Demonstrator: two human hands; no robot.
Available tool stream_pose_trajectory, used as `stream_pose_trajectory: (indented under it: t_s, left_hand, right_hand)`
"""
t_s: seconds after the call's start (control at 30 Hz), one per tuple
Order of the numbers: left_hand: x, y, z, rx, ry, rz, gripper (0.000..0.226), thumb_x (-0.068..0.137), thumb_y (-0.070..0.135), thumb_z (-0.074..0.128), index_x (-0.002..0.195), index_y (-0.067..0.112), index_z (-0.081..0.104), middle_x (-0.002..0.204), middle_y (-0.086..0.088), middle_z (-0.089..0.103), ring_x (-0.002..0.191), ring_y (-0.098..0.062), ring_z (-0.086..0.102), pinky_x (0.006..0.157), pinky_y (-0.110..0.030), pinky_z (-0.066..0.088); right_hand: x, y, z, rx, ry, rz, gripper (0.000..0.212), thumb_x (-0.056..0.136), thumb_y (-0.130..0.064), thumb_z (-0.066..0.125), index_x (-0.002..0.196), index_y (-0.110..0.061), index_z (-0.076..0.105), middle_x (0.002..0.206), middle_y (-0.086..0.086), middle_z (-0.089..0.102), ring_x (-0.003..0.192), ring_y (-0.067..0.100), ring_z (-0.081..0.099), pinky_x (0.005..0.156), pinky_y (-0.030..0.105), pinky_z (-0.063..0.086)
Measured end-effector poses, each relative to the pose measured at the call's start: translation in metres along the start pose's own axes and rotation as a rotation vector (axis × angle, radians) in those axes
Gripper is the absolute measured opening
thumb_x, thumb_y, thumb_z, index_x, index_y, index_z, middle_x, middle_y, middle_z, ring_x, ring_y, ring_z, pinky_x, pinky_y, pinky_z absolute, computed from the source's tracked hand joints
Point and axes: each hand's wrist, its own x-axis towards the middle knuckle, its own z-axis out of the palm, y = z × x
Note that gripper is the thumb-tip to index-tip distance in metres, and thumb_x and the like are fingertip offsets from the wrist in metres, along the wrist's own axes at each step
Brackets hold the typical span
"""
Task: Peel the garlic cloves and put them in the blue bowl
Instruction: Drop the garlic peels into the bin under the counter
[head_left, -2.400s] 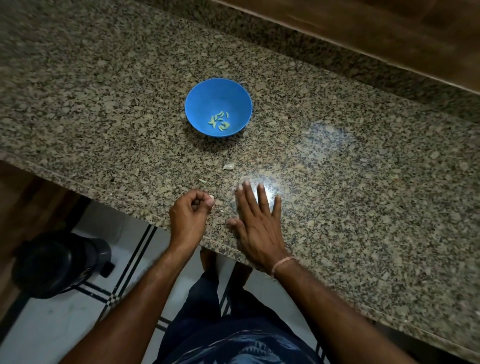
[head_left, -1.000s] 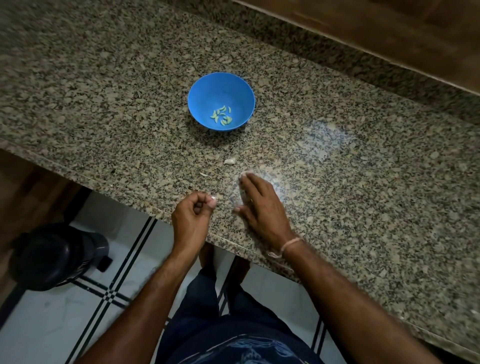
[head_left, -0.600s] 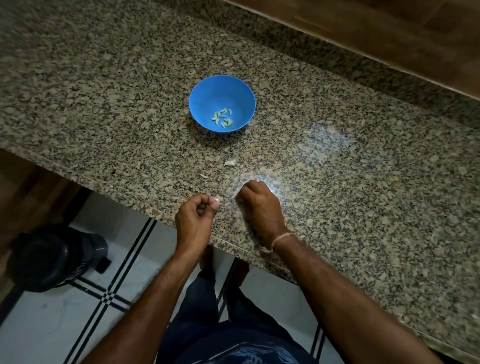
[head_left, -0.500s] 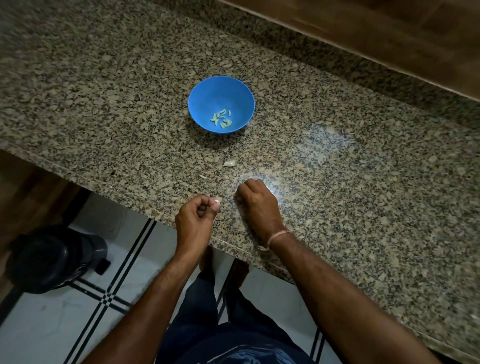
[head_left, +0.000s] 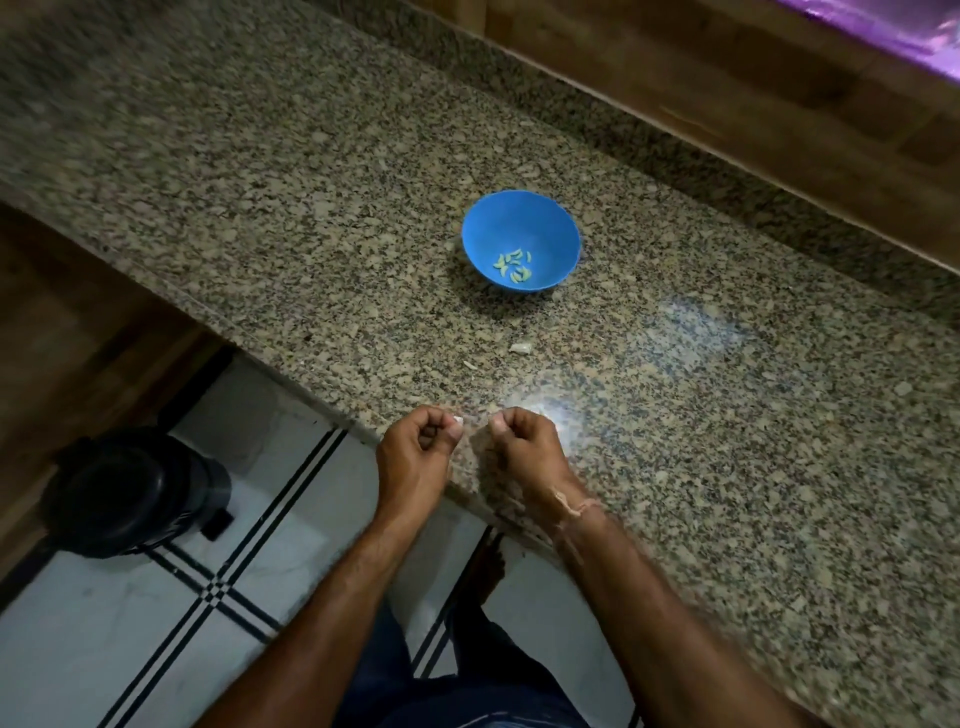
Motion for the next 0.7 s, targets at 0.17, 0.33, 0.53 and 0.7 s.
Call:
stream_pose_trajectory:
  t_s: [0.17,0.33,0.53,0.7]
  left_hand:
    - [-0.002,-0.027,-0.072,-0.059,0.123,-0.044,0.009,0.095,0.020,0.074,0.086,0.022,0.071,0.080,0.006,0.073,0.076,-0.014,0.068,0.071,-0.034,0.056]
    - [-0.018,-0.067,-0.190,-0.100,0.301,-0.077,0.014,0.095,0.020,0.074,0.082,0.022,0.069,0.075,0.007,0.071,0.068,-0.011,0.063,0.063,-0.021,0.049]
    - [-0.044,-0.126,-0.345,-0.126,0.443,-0.087,0.011,0.096,0.015,0.071,0.085,0.017,0.070,0.079,0.009,0.071,0.073,0.006,0.064,0.067,-0.010,0.046]
    - [-0.055,-0.166,-0.429,-0.130,0.548,-0.157,0.012,0.096,0.015,0.071,0.087,0.022,0.070,0.084,0.011,0.073,0.079,0.002,0.066,0.072,-0.013,0.048]
  right_hand:
    - [-0.016,-0.007,0.089,0.366,-0.201,0.175,0.045,0.106,0.004,0.046,0.067,-0.013,0.061,0.065,0.006,0.054,0.056,0.012,0.049,0.062,0.027,0.044]
    - [-0.038,-0.007,0.218,0.352,-0.315,0.256,0.044,0.103,0.011,0.037,0.070,-0.013,0.052,0.065,0.003,0.046,0.061,0.012,0.045,0.060,0.023,0.040]
    - [-0.083,0.011,0.364,0.338,-0.401,0.355,0.033,0.104,0.005,0.045,0.080,-0.010,0.061,0.071,0.006,0.057,0.064,0.013,0.051,0.060,0.023,0.049]
    - [-0.102,0.020,0.453,0.272,-0.481,0.381,0.030,0.106,0.002,0.045,0.081,-0.008,0.058,0.072,0.006,0.056,0.063,0.013,0.050,0.054,0.019,0.051]
